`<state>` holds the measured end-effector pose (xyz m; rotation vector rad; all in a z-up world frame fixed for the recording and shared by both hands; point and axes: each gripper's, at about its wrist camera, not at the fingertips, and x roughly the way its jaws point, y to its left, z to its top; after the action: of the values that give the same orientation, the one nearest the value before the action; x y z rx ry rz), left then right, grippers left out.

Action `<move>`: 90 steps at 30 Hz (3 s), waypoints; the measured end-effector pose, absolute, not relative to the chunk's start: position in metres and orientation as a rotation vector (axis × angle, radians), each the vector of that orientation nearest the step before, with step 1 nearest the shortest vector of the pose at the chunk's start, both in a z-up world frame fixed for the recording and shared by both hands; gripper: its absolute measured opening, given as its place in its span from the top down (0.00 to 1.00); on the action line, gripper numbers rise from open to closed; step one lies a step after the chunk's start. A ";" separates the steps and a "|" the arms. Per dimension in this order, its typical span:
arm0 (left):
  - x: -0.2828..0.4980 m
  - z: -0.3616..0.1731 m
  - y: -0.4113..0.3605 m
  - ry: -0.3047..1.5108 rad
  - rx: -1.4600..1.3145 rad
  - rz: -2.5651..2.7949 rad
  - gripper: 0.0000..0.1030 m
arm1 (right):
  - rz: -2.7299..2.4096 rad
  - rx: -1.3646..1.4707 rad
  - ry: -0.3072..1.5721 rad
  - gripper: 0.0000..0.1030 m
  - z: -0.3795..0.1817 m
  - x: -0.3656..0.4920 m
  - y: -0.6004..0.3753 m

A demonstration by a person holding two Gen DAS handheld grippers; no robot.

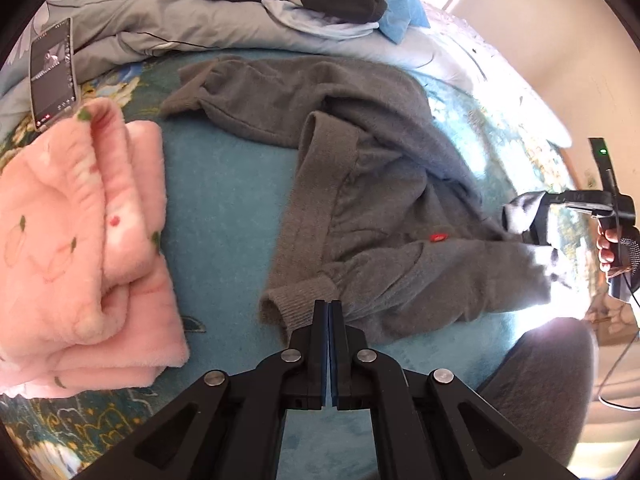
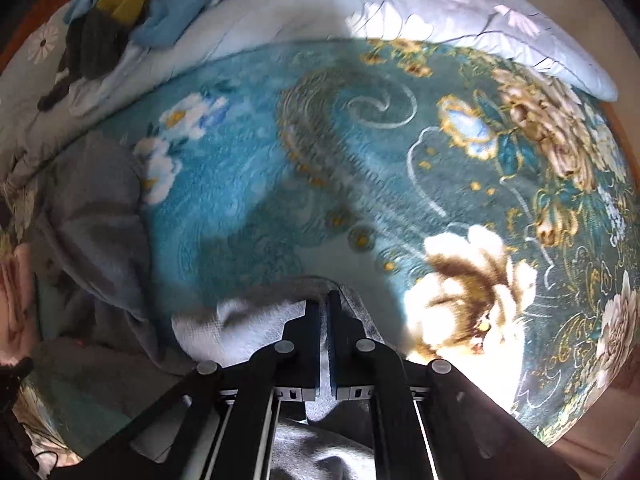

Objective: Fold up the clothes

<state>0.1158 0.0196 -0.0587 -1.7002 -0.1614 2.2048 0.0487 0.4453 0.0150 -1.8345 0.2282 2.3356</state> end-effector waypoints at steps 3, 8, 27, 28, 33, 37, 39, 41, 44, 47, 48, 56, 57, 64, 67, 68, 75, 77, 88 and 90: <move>0.113 -0.060 0.017 -0.202 -1.724 2.207 0.95 | 2.396 -1.625 0.292 0.98 0.062 0.057 0.478; 0.110 -0.066 0.015 -0.270 -1.769 2.206 0.77 | 2.404 -1.301 0.431 0.98 0.122 0.078 0.542; 0.101 -0.091 -0.007 -0.789 -1.882 2.042 0.55 | 1.926 -1.370 0.907 0.97 -0.009 0.188 0.644; 0.101 -0.091 -0.006 -0.793 -1.884 2.039 0.60 | 1.933 -1.369 0.902 0.97 -0.007 0.188 0.644; 0.108 -0.077 -0.006 -0.801 -1.792 2.038 0.96 | 1.964 -1.359 0.881 0.97 0.007 0.186 0.639; 0.126 -0.041 -0.006 -0.589 -1.637 2.076 0.96 | 1.993 -1.355 0.823 0.97 0.022 0.181 0.635; 0.141 -0.034 -0.008 -0.448 -1.622 2.085 0.96 | 1.992 -1.354 0.814 0.97 0.024 0.184 0.635; 0.157 -0.040 -0.009 -0.301 -1.656 2.089 0.96 | 1.987 -1.355 0.804 0.97 0.025 0.186 0.635; 0.174 -0.065 -0.009 -0.178 -1.750 2.064 0.95 | 1.925 -1.408 0.782 0.97 0.008 0.196 0.637; 0.181 -0.093 -0.010 -0.164 -1.851 2.036 0.95 | 1.862 -1.430 0.823 0.97 -0.009 0.212 0.643; 0.183 -0.100 -0.010 -0.174 -1.876 2.028 0.95 | 1.848 -1.436 0.830 0.97 -0.013 0.217 0.644; 0.183 -0.103 -0.003 -0.101 -1.935 2.006 0.95 | 1.756 -1.451 0.881 0.97 -0.034 0.243 0.657; 0.182 -0.101 -0.001 -0.103 -1.947 2.001 0.93 | 1.758 -1.452 0.881 0.97 -0.035 0.244 0.657; 0.171 -0.058 0.000 -0.171 -1.890 2.025 0.77 | 1.855 -1.479 0.680 0.88 -0.003 0.221 0.643; 0.157 -0.041 -0.009 -0.260 -1.827 2.090 0.61 | 1.913 -1.451 0.439 0.65 0.030 0.198 0.618; 0.150 -0.037 -0.013 -0.291 -1.805 2.120 0.57 | 1.942 -1.441 0.361 0.62 0.038 0.189 0.608; 0.079 -0.057 -0.013 -0.510 -1.810 2.250 0.52 | 2.505 -1.599 0.277 0.60 0.071 0.050 0.442; 0.072 -0.058 -0.014 -0.586 -1.812 2.260 0.52 | 2.646 -1.709 0.248 0.57 0.065 0.016 0.372; 0.080 -0.053 -0.023 -0.611 -1.852 2.254 0.45 | 2.772 -2.207 -0.158 0.57 -0.010 -0.075 0.128; 0.078 -0.055 -0.024 -0.605 -1.870 2.253 0.45 | 2.718 -2.216 -0.213 0.57 -0.019 -0.080 0.120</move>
<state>0.0784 -0.0239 -0.0555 -1.8703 -0.6051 2.2532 -0.0798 0.1203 -0.0192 -2.2160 -0.2131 2.7176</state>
